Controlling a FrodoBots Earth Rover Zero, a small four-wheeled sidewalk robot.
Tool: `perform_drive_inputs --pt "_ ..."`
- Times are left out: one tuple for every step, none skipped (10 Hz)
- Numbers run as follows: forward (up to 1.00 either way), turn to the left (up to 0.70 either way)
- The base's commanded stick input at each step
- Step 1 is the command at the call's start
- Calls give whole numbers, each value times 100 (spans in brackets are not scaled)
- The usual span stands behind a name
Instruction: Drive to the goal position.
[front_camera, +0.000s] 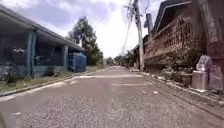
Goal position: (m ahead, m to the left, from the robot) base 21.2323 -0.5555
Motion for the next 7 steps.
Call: perform_drive_inputs --pt "70 0" --pt "70 0" --pt "70 0" --pt "70 0" --pt "70 0" --pt "70 0" --pt "70 0"
